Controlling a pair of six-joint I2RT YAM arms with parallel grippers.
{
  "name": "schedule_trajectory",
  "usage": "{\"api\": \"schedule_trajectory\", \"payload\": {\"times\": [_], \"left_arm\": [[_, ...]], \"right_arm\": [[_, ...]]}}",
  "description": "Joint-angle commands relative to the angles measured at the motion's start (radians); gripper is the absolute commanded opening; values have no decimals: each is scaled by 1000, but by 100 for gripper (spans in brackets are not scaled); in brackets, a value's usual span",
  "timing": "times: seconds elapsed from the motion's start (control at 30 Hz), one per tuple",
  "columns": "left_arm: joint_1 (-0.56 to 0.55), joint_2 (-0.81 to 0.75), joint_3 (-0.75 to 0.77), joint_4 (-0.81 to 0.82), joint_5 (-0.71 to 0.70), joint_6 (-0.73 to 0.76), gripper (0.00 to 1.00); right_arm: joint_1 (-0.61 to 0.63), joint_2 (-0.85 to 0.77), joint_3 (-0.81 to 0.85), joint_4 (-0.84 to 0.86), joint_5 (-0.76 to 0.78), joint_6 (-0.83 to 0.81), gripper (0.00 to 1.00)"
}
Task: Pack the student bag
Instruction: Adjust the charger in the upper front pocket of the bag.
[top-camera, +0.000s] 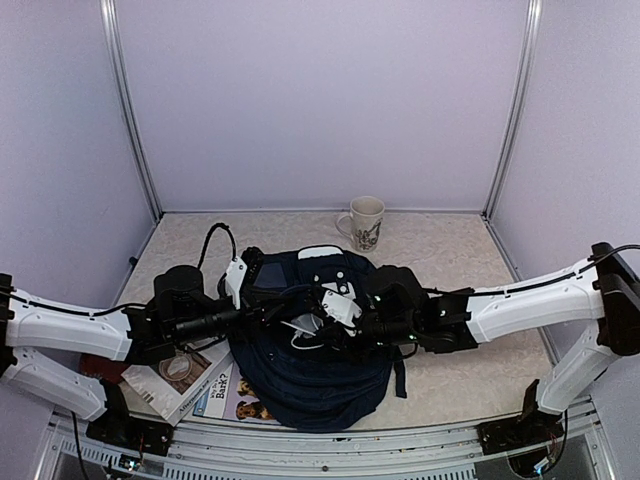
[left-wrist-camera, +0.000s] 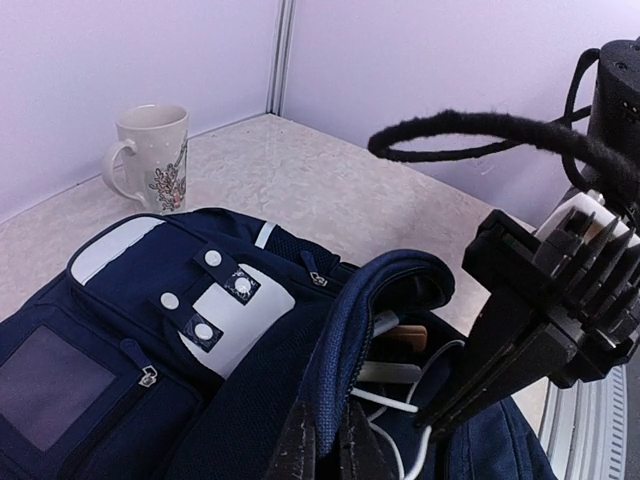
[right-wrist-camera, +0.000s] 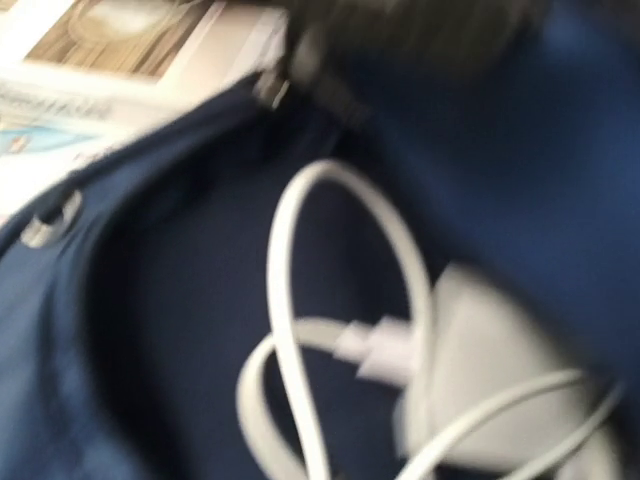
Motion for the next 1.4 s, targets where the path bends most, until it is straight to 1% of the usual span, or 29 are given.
{"api": "schedule_trajectory", "payload": {"times": [0.0, 0.07, 0.17, 0.33, 0.5, 0.63, 0.67, 0.83, 0.97, 1.07, 1.17, 1.27, 1.3, 1.37], "left_arm": [[-8, -44, -5, 42, 5, -2, 0], [-8, -51, -7, 39, 0, -2, 0], [-8, -59, -11, 39, -6, -8, 0], [-8, -59, -8, 44, -5, -9, 0], [3, -51, -7, 46, -1, -29, 0], [10, -50, -14, 43, -6, -37, 0], [9, -47, -15, 43, -9, -36, 0], [6, -16, -16, 40, -13, -24, 0], [-7, 18, -29, 40, -41, -9, 0], [-15, 15, -35, 47, -44, -4, 0], [-15, 16, -38, 45, -50, 1, 0], [-17, 20, -36, 39, -49, 5, 0], [-17, 20, -37, 41, -48, 4, 0], [-17, 21, -35, 43, -46, 5, 0]], "right_arm": [[-11, 76, 50, 120, 98, -183, 0], [-11, 102, 60, 139, 87, -222, 0], [-12, 138, 32, 198, 78, -262, 0], [-24, 197, -7, 302, 141, -289, 0], [-25, 226, -26, 321, 162, -295, 0], [-25, 175, -59, 298, 162, -274, 24], [-25, 163, -56, 280, 148, -265, 27], [-19, 86, -22, 189, 95, -217, 39], [-17, 16, 2, 106, 17, -168, 51], [-17, -38, 8, 30, -25, -124, 56], [-16, -96, -1, 8, -106, -69, 57], [-17, -138, -19, 13, -162, -9, 56], [-18, -151, -34, 19, -163, 12, 54], [-24, -170, -79, 48, -167, 61, 47]]}}
